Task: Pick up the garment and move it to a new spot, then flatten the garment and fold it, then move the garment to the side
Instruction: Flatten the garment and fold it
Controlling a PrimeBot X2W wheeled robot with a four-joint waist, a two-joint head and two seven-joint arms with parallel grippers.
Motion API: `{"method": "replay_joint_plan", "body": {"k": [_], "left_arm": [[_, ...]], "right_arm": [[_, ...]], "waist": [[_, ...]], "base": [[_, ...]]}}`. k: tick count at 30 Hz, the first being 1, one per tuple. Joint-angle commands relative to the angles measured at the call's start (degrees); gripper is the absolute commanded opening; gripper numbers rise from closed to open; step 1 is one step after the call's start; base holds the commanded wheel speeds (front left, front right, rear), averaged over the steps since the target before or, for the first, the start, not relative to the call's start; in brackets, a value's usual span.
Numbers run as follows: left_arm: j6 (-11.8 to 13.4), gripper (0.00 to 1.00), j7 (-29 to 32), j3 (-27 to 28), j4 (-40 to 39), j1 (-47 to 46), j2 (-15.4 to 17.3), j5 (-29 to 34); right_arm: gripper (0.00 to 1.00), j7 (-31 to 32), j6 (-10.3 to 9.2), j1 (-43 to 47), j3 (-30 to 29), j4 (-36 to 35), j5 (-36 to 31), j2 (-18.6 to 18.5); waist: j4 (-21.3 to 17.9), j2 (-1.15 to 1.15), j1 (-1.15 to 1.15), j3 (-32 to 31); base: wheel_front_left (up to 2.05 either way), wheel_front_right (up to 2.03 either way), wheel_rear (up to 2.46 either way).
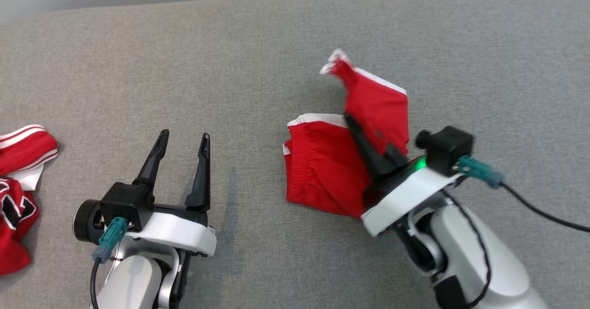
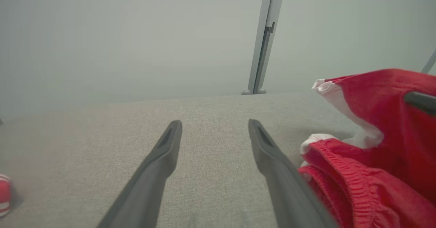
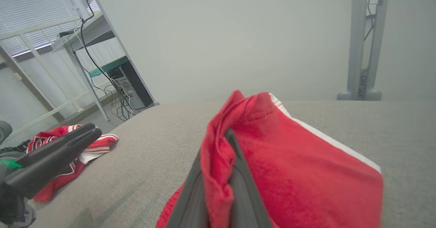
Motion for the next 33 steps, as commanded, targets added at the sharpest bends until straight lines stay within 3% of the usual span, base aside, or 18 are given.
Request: {"method": "replay_joint_plan", "body": {"k": [1, 3, 10, 12, 13, 14, 24, 28, 33], "left_arm": [[0.23, 1.0, -0.26, 0.15, 0.19, 0.07, 0.01, -0.34], [0.3, 1.0, -0.56, 0.27, 0.61, -0.1, -0.09, -0.5], [-0.03, 1.0, -1.34, 0.06, 1.52, -1.28, -0.49, -0.85], [-0.02, 1.0, -1.45, 0.05, 1.81, -1.35, -0.59, -0.91], [-0.01, 1.0, -1.59, 0.07, 1.9, -1.38, -0.6, -0.96], [0.01, 1.0, -1.71, 0.12, 1.99, -1.37, -0.53, -0.88], [0.12, 1.0, -2.36, 0.45, 2.98, -0.55, -0.29, -1.47], [0.63, 1.0, -2.34, 0.69, 3.0, 0.21, 0.13, -1.38], [1.54, 1.0, -2.09, 1.12, 2.19, 1.39, 0.75, -1.35]], "right_arm": [[0.0, 0.3, -0.02, -0.3, 0.65, -0.08, 0.34, -0.13], [0.0, 1.42, -0.02, -0.74, 5.86, 0.39, 1.22, 0.47], [0.0, 1.36, -0.02, -1.7, 11.93, 4.78, 2.68, 0.95], [0.5, 0.79, -0.02, -1.71, 12.79, 5.4, 3.03, 1.01], [0.83, 0.55, -0.02, -1.66, 13.14, 5.57, 3.01, 1.02], [1.0, 0.36, -0.02, -1.55, 13.51, 5.64, 3.13, 1.04], [1.0, -3.26, -0.02, 2.71, 13.01, -0.42, 4.79, -0.45], [1.0, -4.72, -0.02, 5.13, 7.34, -3.83, 2.59, -1.75], [1.0, -5.6, -0.02, 8.52, -3.74, -7.28, -2.56, -3.13]], "waist": [[0.39, 0.0, 0.0, 0.34], [1.2, 0.0, 0.0, 1.06], [2.12, 0.0, 0.0, 2.15], [2.08, 0.0, 0.0, 2.24], [1.99, 0.0, 0.0, 2.19], [1.87, 0.0, 0.0, 2.14], [0.4, 0.0, 0.0, -0.15], [-0.24, 0.0, 0.0, -1.54], [-0.97, 0.0, 0.0, -3.21]], "base": [[0.0, 0.0, 0.0], [0.0, 0.0, 0.0], [0.0, 0.0, 0.0], [0.0, 0.0, 0.0], [0.0, 0.0, 0.0], [0.0, 0.0, 0.0], [0.0, 0.0, 0.0], [0.0, 0.0, 0.0], [0.0, 0.0, 0.0]]}}
